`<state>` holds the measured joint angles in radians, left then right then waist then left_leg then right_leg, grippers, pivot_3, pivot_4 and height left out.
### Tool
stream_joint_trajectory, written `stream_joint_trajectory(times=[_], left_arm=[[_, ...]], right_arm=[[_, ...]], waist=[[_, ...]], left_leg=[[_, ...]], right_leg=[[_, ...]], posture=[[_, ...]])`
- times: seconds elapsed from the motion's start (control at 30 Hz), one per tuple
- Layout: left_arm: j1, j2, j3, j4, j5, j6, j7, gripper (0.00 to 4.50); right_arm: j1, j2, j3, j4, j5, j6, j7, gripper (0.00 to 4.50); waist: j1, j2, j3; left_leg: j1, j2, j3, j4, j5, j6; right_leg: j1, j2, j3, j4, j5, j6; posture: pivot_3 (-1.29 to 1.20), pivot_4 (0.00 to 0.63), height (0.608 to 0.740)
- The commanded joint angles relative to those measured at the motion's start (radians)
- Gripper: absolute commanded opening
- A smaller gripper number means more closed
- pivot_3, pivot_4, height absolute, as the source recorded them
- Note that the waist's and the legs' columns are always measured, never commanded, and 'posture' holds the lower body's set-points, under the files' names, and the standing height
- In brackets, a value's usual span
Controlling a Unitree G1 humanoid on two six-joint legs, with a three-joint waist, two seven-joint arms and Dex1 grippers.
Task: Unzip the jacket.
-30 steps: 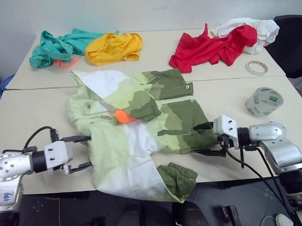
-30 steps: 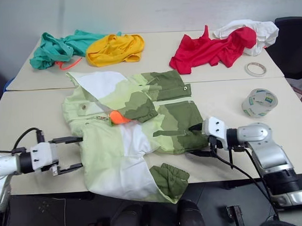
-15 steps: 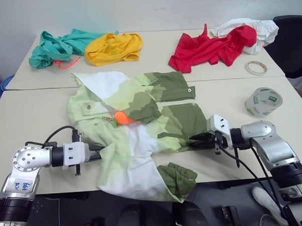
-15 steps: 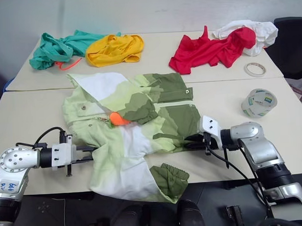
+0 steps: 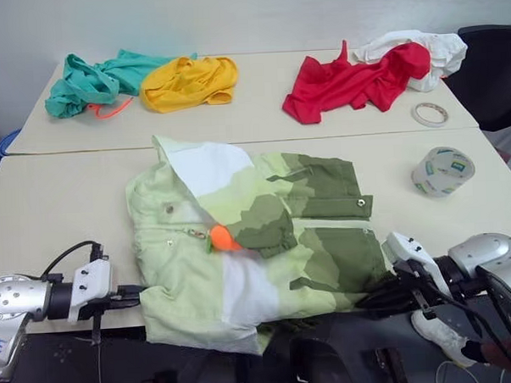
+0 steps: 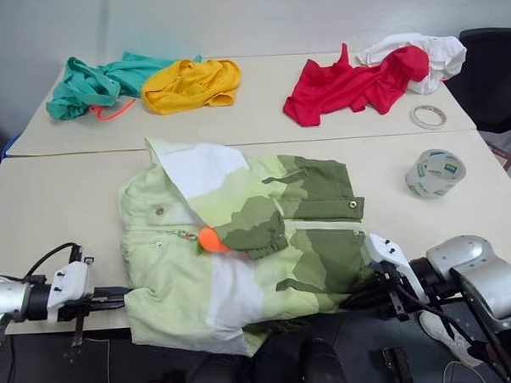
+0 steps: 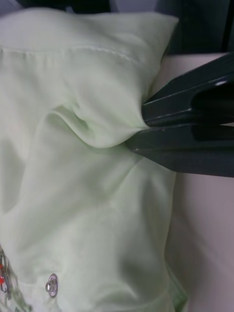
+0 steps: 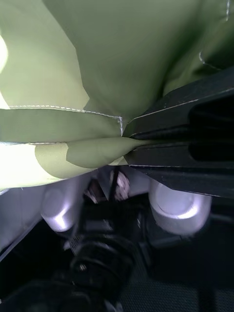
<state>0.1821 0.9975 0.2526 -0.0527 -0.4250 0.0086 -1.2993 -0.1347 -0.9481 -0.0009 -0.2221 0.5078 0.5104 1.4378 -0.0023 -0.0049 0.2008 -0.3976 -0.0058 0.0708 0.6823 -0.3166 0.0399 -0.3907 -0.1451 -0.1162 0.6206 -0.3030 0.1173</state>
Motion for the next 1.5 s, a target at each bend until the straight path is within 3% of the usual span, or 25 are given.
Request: stream_joint_trajectory(times=[0.03, 0.17, 0.3, 0.4, 0.43, 0.7, 0.87, 0.97, 1.03, 1.23, 1.33, 1.43, 1.5], left_arm=[[0.049, 0.024, 0.082, -0.104, -0.072, 0.157, 0.036, 0.90], [0.120, 0.039, 0.147, -0.130, -0.082, 0.259, 0.034, 2.20], [0.181, 0.040, 0.212, -0.071, -0.056, 0.257, 0.003, 3.47], [0.150, 0.011, 0.246, -0.041, -0.073, 0.237, 0.023, 4.42], [0.128, -0.001, 0.256, -0.044, -0.094, 0.251, 0.036, 4.50], [-0.025, -0.073, 0.221, -0.153, -0.177, 0.342, 0.119, 4.50], [-0.079, -0.112, 0.163, -0.206, -0.184, 0.380, 0.169, 4.50], [-0.099, -0.139, 0.137, -0.224, -0.174, 0.380, 0.196, 4.50], [-0.101, -0.150, 0.130, -0.232, -0.173, 0.384, 0.210, 4.50], [-0.102, -0.203, 0.155, -0.255, -0.233, 0.426, 0.262, 4.50], [-0.113, -0.229, 0.165, -0.271, -0.269, 0.454, 0.302, 4.50], [-0.123, -0.231, 0.153, -0.272, -0.262, 0.455, 0.312, 4.50], [-0.128, -0.232, 0.145, -0.270, -0.254, 0.450, 0.313, 4.50]], right_arm=[[0.022, 0.016, -0.089, -0.025, 0.076, -0.060, 0.025, 0.49], [0.053, 0.022, -0.132, -0.031, 0.095, -0.103, 0.022, 1.73], [0.043, -0.043, -0.177, -0.079, 0.223, 0.059, 0.029, 3.13], [-0.052, -0.038, -0.163, -0.094, 0.272, 0.119, -0.014, 4.17], [-0.096, -0.011, -0.146, -0.092, 0.263, 0.109, -0.045, 4.49], [-0.341, 0.216, 0.181, -0.011, -0.043, -0.004, -0.234, 4.49], [-0.415, 0.361, 0.295, 0.125, -0.209, -0.132, -0.335, 4.49], [-0.447, 0.424, 0.316, 0.205, -0.305, -0.253, -0.395, 3.91], [-0.468, 0.443, 0.319, 0.255, -0.367, -0.362, -0.424, 3.27], [-0.488, 0.479, 0.255, 0.262, -0.268, -0.342, -0.371, 1.26], [-0.560, 0.508, 0.176, 0.269, -0.116, -0.246, -0.306, 0.20], [-0.660, 0.493, 0.152, 0.351, -0.083, -0.166, -0.255, 0.01], [-0.741, 0.511, 0.139, 0.480, -0.142, -0.206, -0.315, 0.01]], waist=[[0.003, 0.001, 0.001], [0.004, 0.001, 0.001], [0.002, 0.002, 0.001], [0.001, 0.001, 0.001], [0.001, 0.001, 0.001], [0.000, 0.001, 0.000], [-0.002, 0.000, 0.000], [-0.003, 0.000, 0.000], [-0.004, 0.000, 0.000], [-0.003, 0.000, 0.000], [-0.004, 0.000, 0.000], [-0.005, 0.000, 0.000], [-0.006, 0.000, 0.000]], left_leg=[[0.000, 0.000, 0.000, 0.000, 0.000, 0.000], [-0.001, 0.000, 0.000, 0.000, 0.000, 0.001], [0.000, 0.000, 0.000, 0.000, 0.000, 0.001], [0.000, 0.000, 0.000, 0.000, 0.000, 0.001], [0.000, 0.000, 0.000, 0.000, -0.001, 0.000], [0.000, 0.000, 0.000, -0.001, -0.003, -0.002], [-0.001, -0.002, 0.002, 0.000, -0.002, 0.001], [0.000, -0.002, 0.004, 0.000, -0.001, 0.001], [0.000, -0.001, 0.004, 0.000, -0.001, 0.000], [0.000, 0.000, 0.004, 0.000, -0.001, 0.000], [0.001, 0.001, 0.004, 0.000, -0.001, 0.000], [0.001, 0.001, 0.004, 0.000, -0.001, -0.001], [0.002, 0.001, 0.004, 0.000, -0.001, -0.001]], right_leg=[[0.000, 0.000, 0.000, 0.000, 0.000, 0.000], [0.000, 0.000, 0.000, 0.000, 0.000, 0.000], [0.000, 0.001, 0.000, 0.000, 0.000, 0.000], [0.000, 0.000, 0.000, -0.002, -0.001, -0.001], [-0.001, -0.001, 0.001, -0.002, -0.001, -0.001], [-0.002, 0.000, 0.000, 0.002, -0.002, -0.003], [-0.002, 0.002, -0.001, 0.004, -0.001, -0.003], [-0.002, 0.007, -0.003, 0.004, -0.001, -0.003], [-0.003, 0.009, -0.003, 0.004, -0.001, -0.003], [-0.003, 0.010, -0.001, 0.004, -0.001, -0.003], [-0.002, 0.010, 0.002, 0.004, -0.001, -0.003], [-0.002, 0.010, 0.005, 0.004, -0.001, -0.003], [-0.002, 0.011, 0.006, 0.005, -0.001, -0.003]], posture=[[0.00, 0.150, 0.740], [0.00, 0.150, 0.740], [0.00, 0.150, 0.740], [0.00, 0.150, 0.740], [0.00, 0.150, 0.740], [0.00, 0.150, 0.740], [0.00, 0.150, 0.740], [0.00, 0.150, 0.740], [0.00, 0.150, 0.740], [0.00, 0.150, 0.740], [0.00, 0.150, 0.740], [0.00, 0.150, 0.740], [0.00, 0.150, 0.740]])
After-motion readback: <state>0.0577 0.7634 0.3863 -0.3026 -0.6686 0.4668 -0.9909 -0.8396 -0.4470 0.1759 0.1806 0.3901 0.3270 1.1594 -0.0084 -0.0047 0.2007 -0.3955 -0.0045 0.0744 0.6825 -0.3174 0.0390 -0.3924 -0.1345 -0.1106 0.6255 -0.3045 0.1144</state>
